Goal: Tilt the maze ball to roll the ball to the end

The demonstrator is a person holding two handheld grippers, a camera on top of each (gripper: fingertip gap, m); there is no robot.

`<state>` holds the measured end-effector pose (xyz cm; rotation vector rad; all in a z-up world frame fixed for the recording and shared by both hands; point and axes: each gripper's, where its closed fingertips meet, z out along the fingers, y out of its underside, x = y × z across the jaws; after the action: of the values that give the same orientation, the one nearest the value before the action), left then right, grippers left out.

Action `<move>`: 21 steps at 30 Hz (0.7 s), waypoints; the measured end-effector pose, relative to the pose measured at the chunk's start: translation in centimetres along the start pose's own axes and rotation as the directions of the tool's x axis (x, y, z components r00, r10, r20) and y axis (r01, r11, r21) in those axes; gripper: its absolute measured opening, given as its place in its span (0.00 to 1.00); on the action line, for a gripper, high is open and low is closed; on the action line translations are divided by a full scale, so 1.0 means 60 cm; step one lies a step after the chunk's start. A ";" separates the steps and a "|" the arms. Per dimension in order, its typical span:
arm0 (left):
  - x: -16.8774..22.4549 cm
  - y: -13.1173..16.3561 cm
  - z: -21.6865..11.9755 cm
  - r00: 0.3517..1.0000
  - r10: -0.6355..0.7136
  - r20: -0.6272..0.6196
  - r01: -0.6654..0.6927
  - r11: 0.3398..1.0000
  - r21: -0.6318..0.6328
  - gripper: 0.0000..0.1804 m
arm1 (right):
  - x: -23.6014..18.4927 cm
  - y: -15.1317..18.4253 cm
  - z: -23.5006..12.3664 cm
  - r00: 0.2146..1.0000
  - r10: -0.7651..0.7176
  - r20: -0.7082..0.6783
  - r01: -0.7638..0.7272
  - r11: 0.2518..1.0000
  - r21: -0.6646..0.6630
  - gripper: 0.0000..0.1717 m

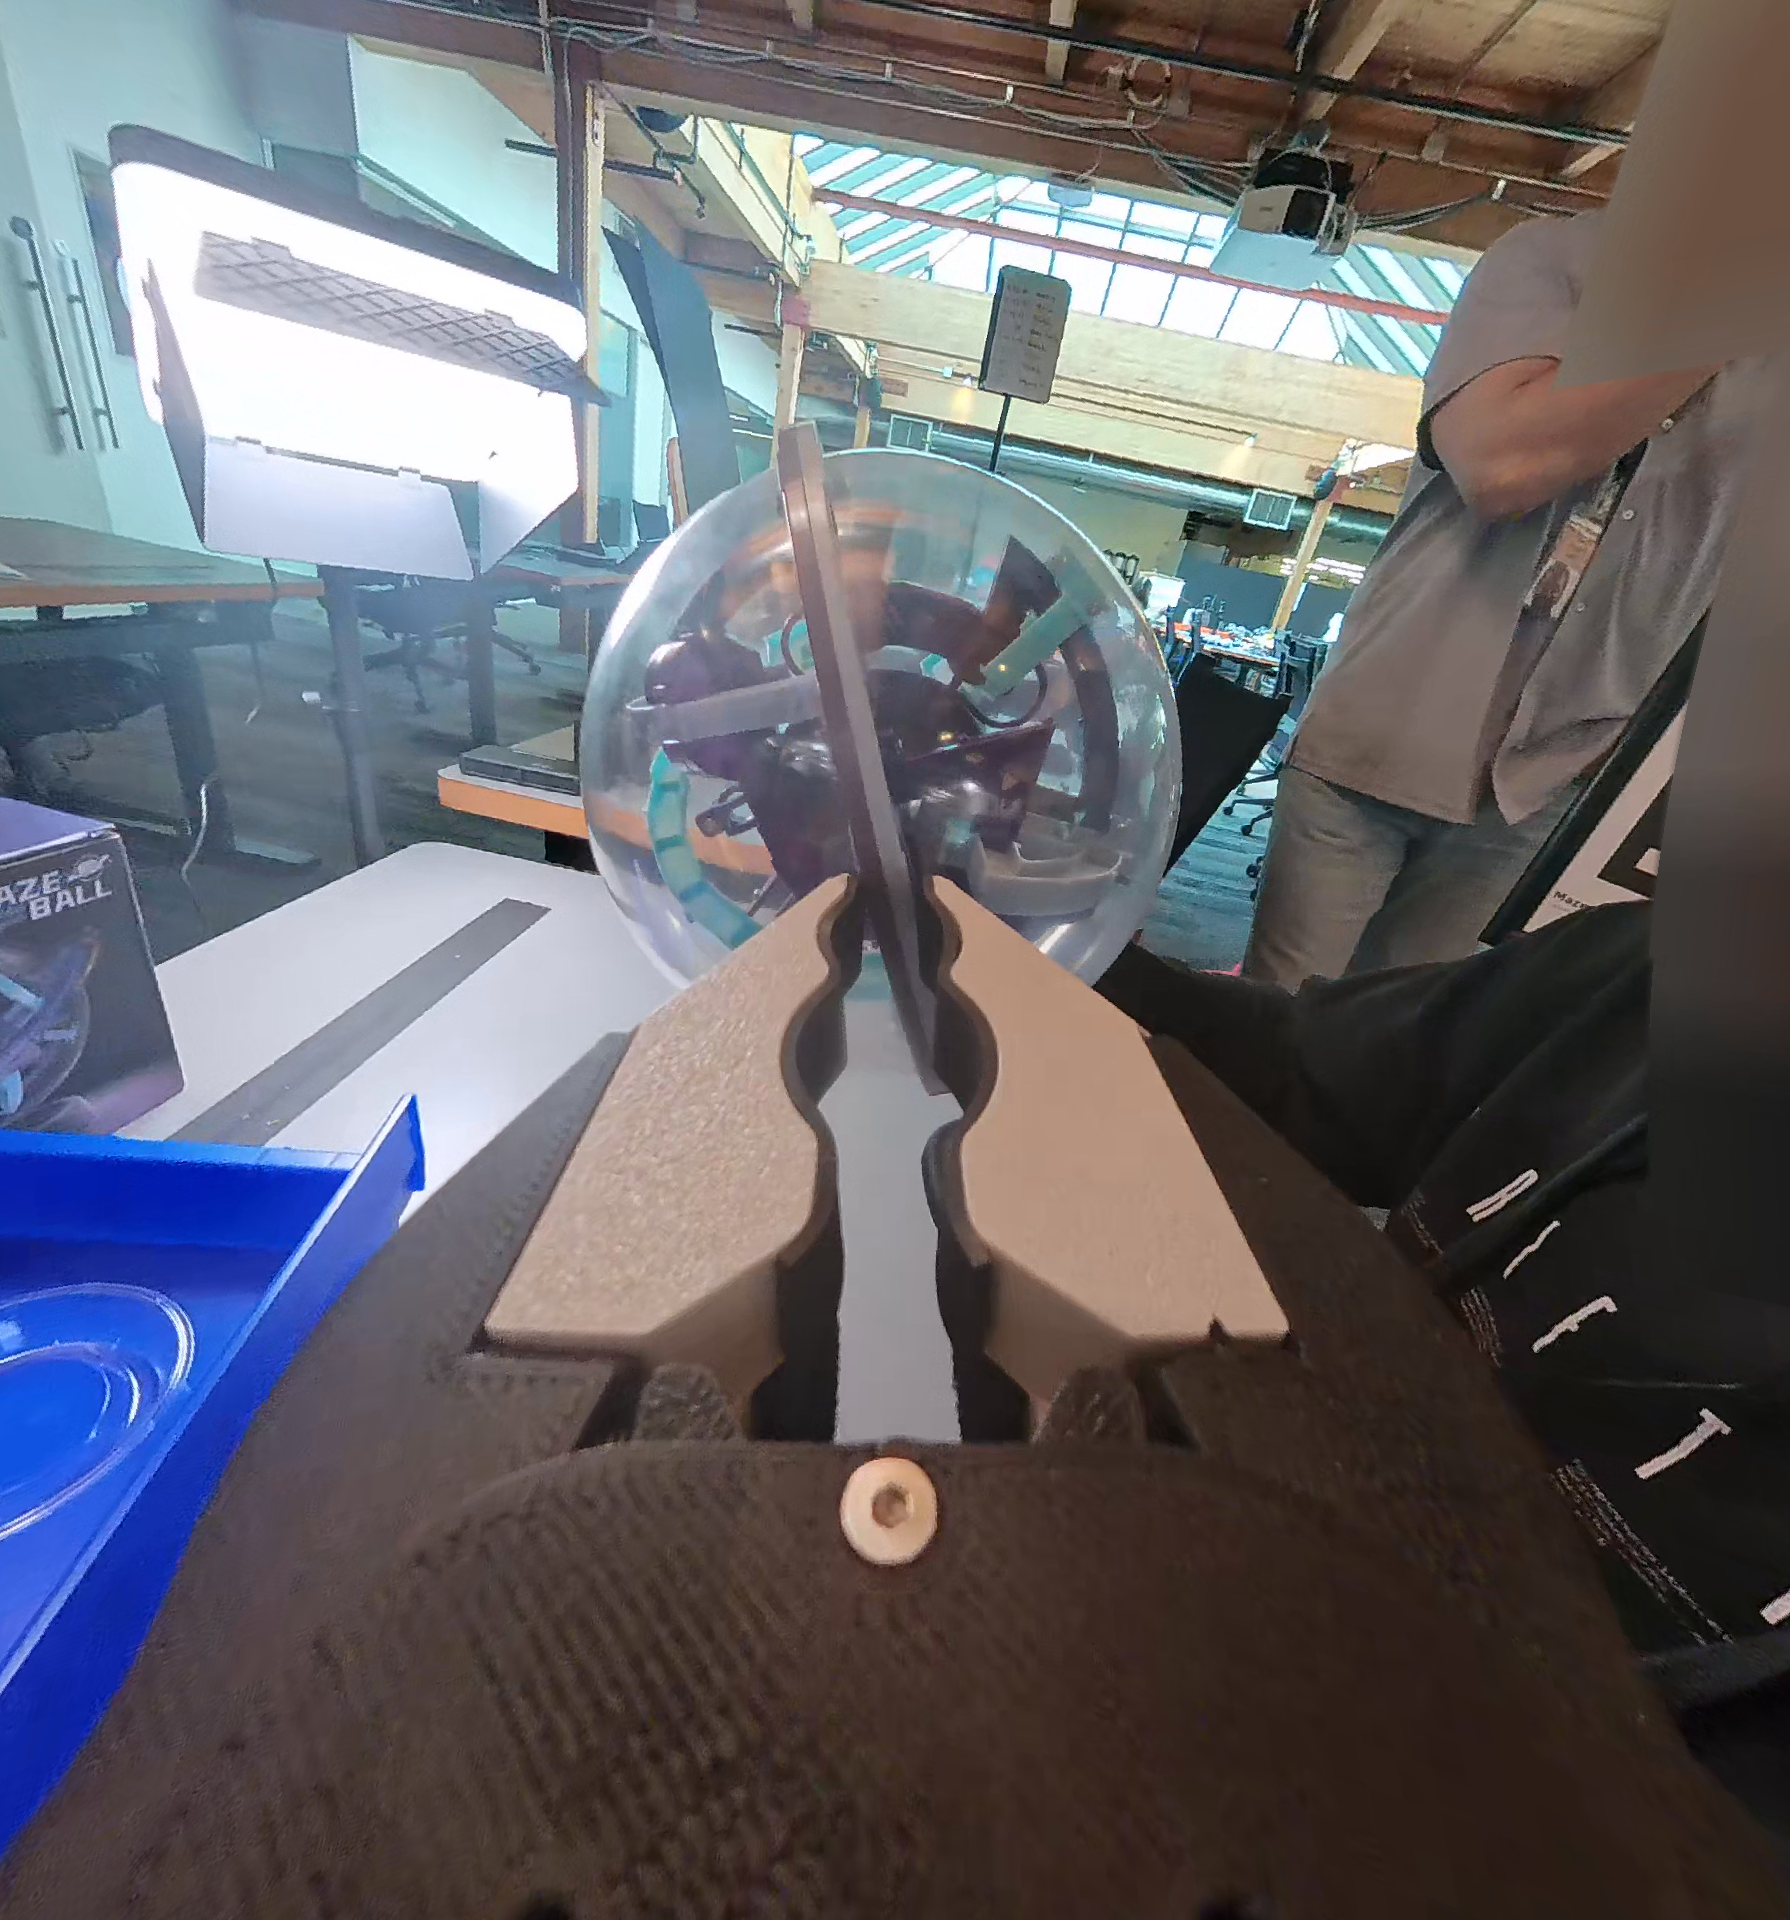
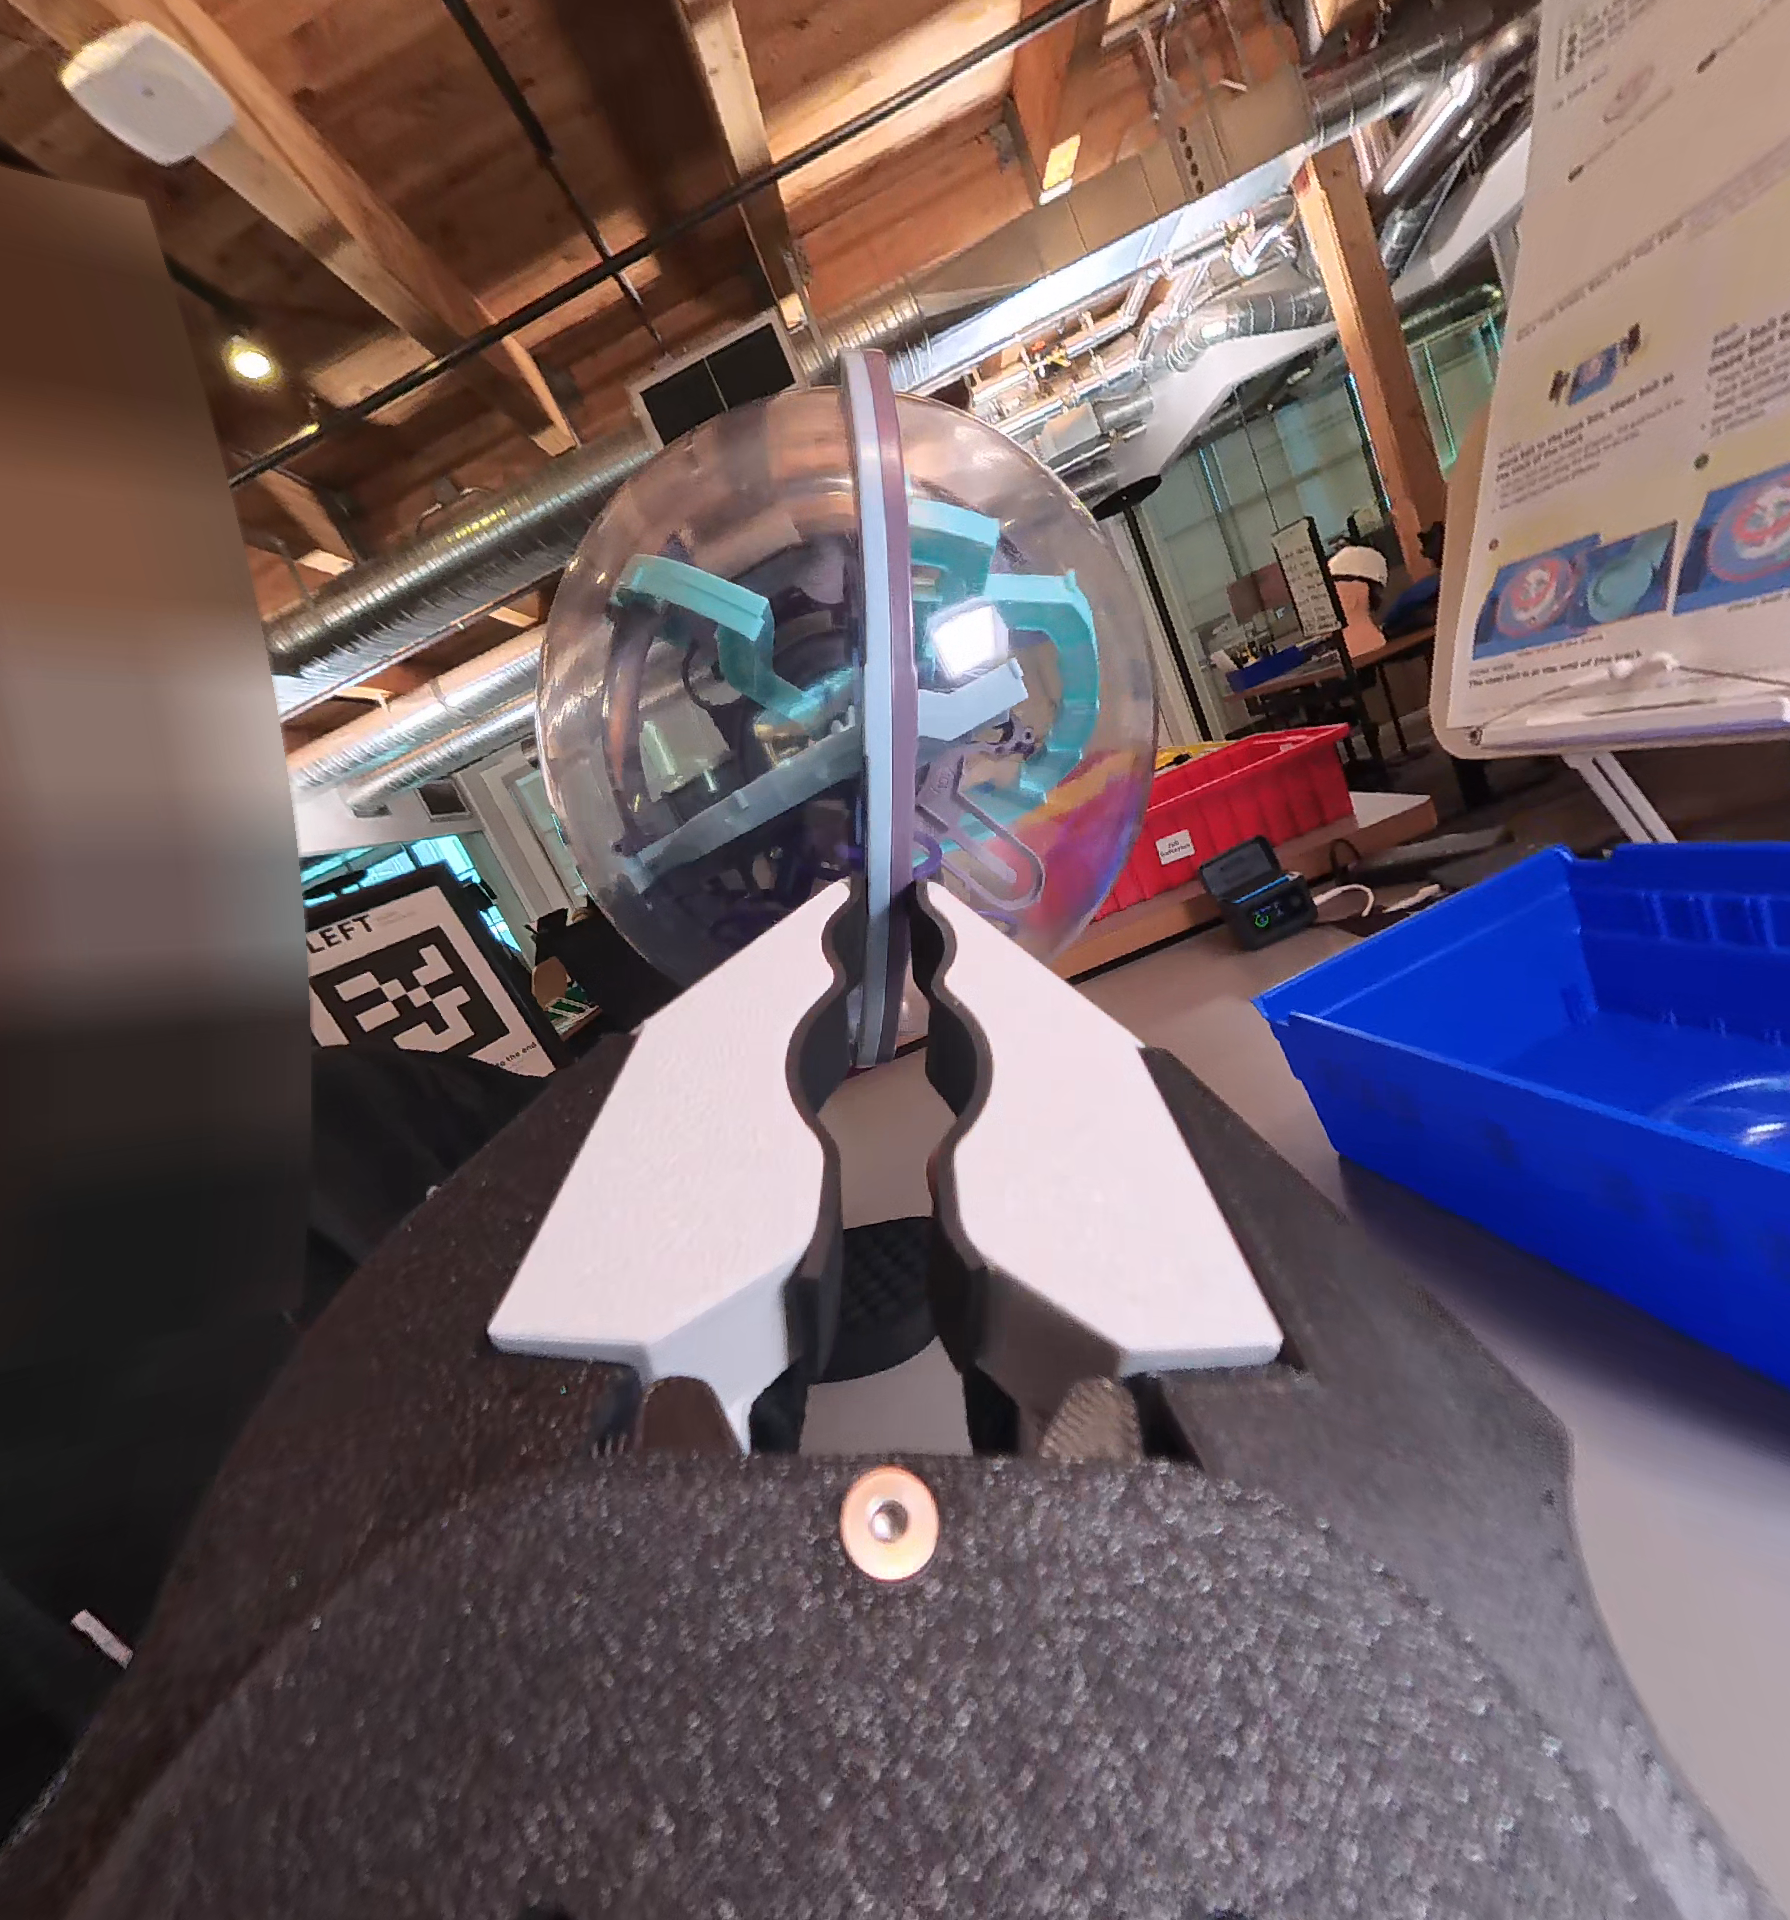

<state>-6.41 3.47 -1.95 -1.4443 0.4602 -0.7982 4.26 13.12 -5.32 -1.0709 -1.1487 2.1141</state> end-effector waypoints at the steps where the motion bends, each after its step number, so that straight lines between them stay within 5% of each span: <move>1: 0.003 -0.002 0.001 1.000 0.008 0.000 -0.008 1.000 0.002 0.04 | -0.003 -0.001 0.000 1.000 -0.014 0.005 0.014 1.000 -0.001 0.03; 21: 0.060 -0.058 0.004 0.978 0.210 0.004 -0.210 0.978 0.011 0.04 | -0.046 -0.038 0.019 0.972 -0.219 0.088 0.217 0.976 0.026 0.03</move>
<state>-4.52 1.25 2.11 -1.3604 0.5952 -0.6283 5.04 11.78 -1.90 -0.8080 -1.2293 2.0123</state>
